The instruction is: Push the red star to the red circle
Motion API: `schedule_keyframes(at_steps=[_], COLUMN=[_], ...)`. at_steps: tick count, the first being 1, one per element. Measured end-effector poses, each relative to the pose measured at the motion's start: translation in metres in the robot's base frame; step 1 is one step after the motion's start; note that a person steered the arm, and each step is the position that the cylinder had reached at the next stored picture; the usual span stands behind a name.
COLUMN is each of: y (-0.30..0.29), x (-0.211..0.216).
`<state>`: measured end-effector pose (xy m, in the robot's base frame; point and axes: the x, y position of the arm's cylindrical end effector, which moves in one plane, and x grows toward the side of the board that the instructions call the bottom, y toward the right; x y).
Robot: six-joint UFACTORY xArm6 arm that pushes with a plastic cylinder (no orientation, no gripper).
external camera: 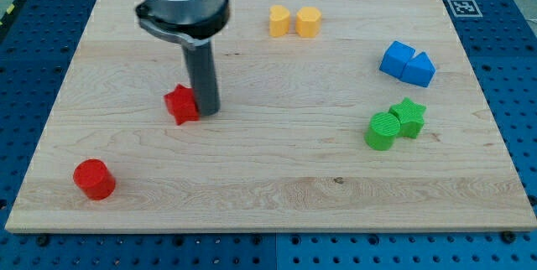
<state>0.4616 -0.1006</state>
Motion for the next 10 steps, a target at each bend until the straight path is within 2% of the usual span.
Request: schedule_keyframes(at_steps=[2,7,10], y=[-0.043,-0.090,-0.098], x=[-0.005,-0.045,0.009])
